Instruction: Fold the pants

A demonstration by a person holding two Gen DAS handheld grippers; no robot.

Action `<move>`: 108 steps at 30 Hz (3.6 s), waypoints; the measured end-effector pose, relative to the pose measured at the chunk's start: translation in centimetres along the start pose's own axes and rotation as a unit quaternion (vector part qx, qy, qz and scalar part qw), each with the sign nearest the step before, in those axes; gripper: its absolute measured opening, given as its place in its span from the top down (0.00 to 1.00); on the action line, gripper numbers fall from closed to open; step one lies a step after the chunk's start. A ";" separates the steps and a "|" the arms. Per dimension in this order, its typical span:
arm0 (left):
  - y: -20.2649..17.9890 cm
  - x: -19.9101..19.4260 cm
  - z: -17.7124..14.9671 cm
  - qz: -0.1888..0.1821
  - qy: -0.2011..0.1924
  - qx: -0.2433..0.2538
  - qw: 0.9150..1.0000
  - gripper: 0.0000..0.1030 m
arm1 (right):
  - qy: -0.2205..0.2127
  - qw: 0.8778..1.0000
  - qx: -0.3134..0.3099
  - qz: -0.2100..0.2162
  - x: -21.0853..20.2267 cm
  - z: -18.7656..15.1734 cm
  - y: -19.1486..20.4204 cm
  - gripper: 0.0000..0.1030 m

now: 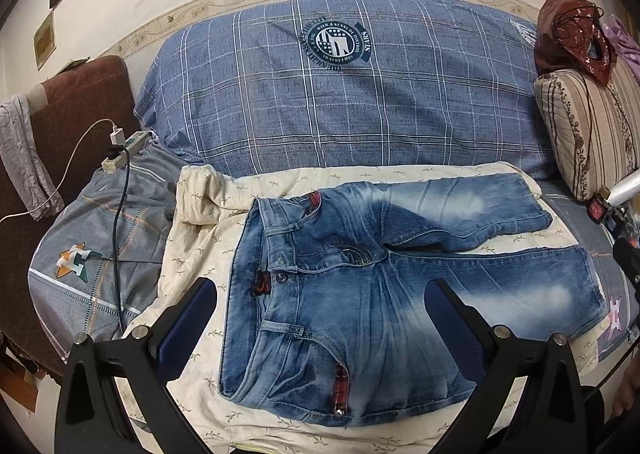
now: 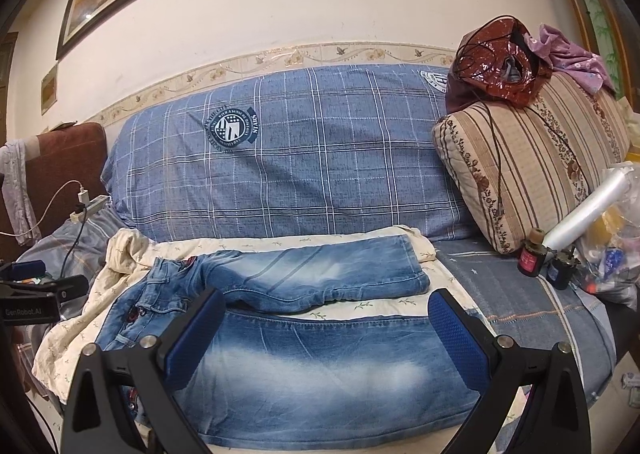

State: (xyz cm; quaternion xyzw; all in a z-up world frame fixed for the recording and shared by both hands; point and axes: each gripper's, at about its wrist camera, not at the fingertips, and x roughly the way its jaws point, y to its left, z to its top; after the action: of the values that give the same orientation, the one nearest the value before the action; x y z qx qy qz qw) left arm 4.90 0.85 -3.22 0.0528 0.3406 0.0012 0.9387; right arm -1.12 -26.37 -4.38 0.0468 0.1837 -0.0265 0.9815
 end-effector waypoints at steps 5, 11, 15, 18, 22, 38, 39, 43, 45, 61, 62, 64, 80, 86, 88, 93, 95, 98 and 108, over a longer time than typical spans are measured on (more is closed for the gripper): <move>0.2 2.5 0.6 0.004 0.012 0.004 1.000 0.00 | 0.009 1.000 0.002 -0.008 2.1 0.6 -0.7 0.00; 2.6 9.0 3.1 -0.001 0.062 0.004 0.998 0.00 | 0.057 0.998 0.019 -0.015 8.0 2.3 -4.7 0.00; 6.2 16.0 6.1 0.020 0.103 -0.013 0.994 0.00 | 0.105 0.994 0.031 -0.029 14.5 4.8 -9.7 0.00; 8.3 20.5 8.2 0.022 0.125 -0.027 0.992 0.00 | 0.133 0.990 0.041 -0.019 20.1 6.9 -12.8 0.00; 10.7 25.0 10.2 0.012 0.149 -0.055 0.987 0.00 | 0.180 0.981 0.070 0.010 27.9 8.1 -14.7 0.01; 12.6 34.8 11.1 -0.082 0.256 -0.133 0.954 0.54 | 0.296 0.950 0.097 0.019 40.8 2.8 -14.2 0.51; 12.3 35.0 10.9 -0.085 0.261 -0.135 0.952 0.64 | 0.296 0.951 0.091 0.012 40.8 2.8 -14.2 0.55; 11.2 35.2 10.5 -0.079 0.256 -0.130 0.955 0.92 | 0.284 0.955 0.081 0.003 39.7 3.2 -14.2 0.84; 11.5 34.6 10.6 -0.082 0.244 -0.142 0.956 0.93 | 0.271 0.960 0.077 0.001 38.6 3.8 -13.9 0.84; 16.2 15.7 13.4 -0.122 0.050 -0.156 0.979 1.00 | 0.167 0.979 0.110 0.032 24.6 8.0 -14.8 0.86; 16.4 14.7 13.2 -0.125 0.051 -0.153 0.979 1.00 | 0.164 0.980 0.108 0.033 23.6 7.7 -14.6 0.86; 16.8 13.9 12.6 -0.109 0.065 -0.155 0.980 1.00 | 0.163 0.981 0.102 0.033 21.9 7.0 -14.1 0.86; 14.1 31.8 10.3 -0.074 0.242 -0.249 0.935 0.44 | 0.160 0.985 0.062 0.020 21.5 5.1 -12.4 0.86; 12.6 35.8 10.0 -0.104 0.264 -0.267 0.921 0.79 | 0.169 0.983 0.073 0.020 24.4 4.3 -13.6 0.86; 12.5 36.4 9.8 -0.096 0.266 -0.261 0.923 0.92 | 0.170 0.982 0.078 0.019 25.1 4.0 -13.8 0.86; 13.4 33.7 10.3 -0.115 0.216 -0.276 0.929 0.94 | 0.159 0.981 0.109 0.026 25.1 4.5 -14.7 0.86; 13.7 31.3 10.9 -0.138 0.187 -0.275 0.933 0.94 | 0.150 0.981 0.116 0.031 24.3 5.0 -14.8 0.86; 14.6 27.1 11.5 -0.174 0.143 -0.271 0.936 0.94 | 0.133 0.984 0.116 0.035 22.5 5.7 -14.6 0.86; 18.0 12.2 5.4 -0.222 0.051 -0.248 0.942 0.94 | 0.097 0.980 0.164 0.052 13.4 2.5 -16.8 0.86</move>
State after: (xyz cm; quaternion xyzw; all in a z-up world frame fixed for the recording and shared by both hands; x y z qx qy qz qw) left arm 18.33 18.72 -5.07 -0.2584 0.3799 -0.1205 0.8800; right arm 11.11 -43.80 -8.27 0.2188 0.2684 -0.0003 0.9381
